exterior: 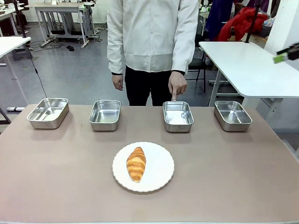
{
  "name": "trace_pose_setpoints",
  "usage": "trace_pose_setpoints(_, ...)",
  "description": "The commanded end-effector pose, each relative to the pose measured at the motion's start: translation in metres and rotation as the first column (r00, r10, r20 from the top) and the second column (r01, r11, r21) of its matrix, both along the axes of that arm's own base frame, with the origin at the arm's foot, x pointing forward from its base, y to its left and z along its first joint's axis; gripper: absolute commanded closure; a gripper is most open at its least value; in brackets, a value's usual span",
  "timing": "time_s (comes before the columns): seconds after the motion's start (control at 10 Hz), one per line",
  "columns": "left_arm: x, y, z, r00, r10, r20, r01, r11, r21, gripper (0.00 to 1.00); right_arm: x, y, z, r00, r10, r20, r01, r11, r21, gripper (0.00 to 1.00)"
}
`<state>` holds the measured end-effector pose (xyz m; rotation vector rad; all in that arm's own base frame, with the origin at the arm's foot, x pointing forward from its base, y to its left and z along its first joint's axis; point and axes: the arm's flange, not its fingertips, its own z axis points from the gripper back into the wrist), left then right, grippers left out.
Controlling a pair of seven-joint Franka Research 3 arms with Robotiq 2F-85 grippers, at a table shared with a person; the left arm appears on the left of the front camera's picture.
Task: Place the bread in the container.
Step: Place the Butter Roll into the Airtight Container indicated by the human.
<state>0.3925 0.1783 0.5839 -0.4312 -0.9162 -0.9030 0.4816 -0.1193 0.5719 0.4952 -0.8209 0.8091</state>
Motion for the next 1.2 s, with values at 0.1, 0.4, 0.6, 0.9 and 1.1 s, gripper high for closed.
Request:
trace_pose_setpoints(0.1,-0.002,0.0,0.001,1.0,-0.011,0.01,0.011,1.0,0.001,0.0,-0.003,0.089,0.003,0.996,-0.062,-0.071,0.058,0.997,-0.055,0.0)
trace_pose_setpoints(0.4,-0.002,0.0,0.001,1.0,-0.011,0.01,0.011,1.0,0.001,0.0,-0.022,0.213,-0.019,0.942,-0.285,-0.177,0.249,0.948,-0.198,0.0)
trace_pose_setpoints(0.6,-0.002,0.0,0.001,1.0,-0.011,0.01,0.011,1.0,0.001,0.0,-0.044,0.297,-0.048,0.891,-0.407,-0.202,0.335,0.889,-0.311,0.0)
trace_pose_setpoints(0.9,-0.002,0.0,0.001,1.0,-0.011,0.01,0.011,1.0,0.001,0.0,-0.079,0.379,-0.084,0.859,-0.428,-0.28,0.303,0.867,-0.395,0.0)
trace_pose_setpoints(1.1,-0.002,0.0,0.001,1.0,-0.011,0.01,0.011,1.0,0.001,0.0,-0.082,0.377,-0.089,0.772,-0.407,-0.489,0.272,0.906,-0.324,0.0)
